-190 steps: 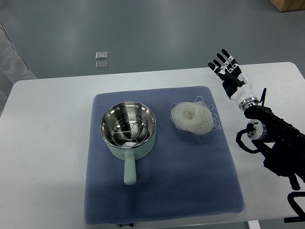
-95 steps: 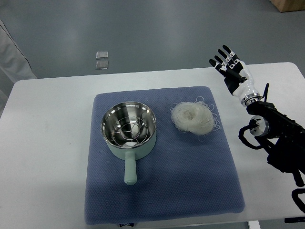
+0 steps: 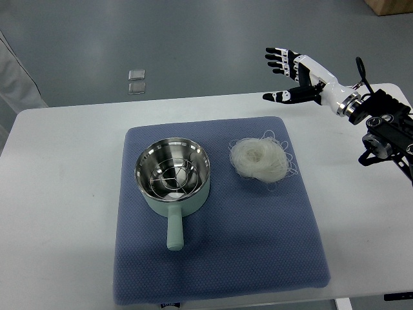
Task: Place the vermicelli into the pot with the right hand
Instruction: 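Reach the right hand over the white vermicelli bundle and lower it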
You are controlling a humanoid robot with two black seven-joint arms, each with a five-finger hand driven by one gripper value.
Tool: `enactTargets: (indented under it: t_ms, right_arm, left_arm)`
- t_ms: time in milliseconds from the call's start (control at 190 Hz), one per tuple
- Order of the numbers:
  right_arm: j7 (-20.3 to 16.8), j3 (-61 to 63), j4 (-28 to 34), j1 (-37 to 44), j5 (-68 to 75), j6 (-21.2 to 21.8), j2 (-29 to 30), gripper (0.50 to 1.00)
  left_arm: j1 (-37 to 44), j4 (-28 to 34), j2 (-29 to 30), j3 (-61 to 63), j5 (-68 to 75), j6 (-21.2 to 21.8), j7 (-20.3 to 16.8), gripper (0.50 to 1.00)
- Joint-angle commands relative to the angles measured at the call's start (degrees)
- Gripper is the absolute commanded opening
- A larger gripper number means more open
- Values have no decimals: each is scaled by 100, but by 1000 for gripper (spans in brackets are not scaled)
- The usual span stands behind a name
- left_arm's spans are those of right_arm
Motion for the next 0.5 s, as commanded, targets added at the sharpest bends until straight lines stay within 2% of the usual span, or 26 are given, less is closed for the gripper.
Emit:
enactTargets:
  t_ms: [0, 273, 494]
  right_arm:
    - [85, -514, 390, 300, -792, 147, -363, 928]
    - [366, -1437, 1181, 1144, -2656, 613, -768, 928]
    - [428, -2131, 1251, 1487, -3974, 551, -680, 926]
  left_arm:
    - [0, 0, 0, 0, 0, 0, 0, 1000]
    - [0, 0, 0, 0, 0, 0, 0, 1000]
    - [0, 0, 0, 0, 0, 0, 0, 1000]
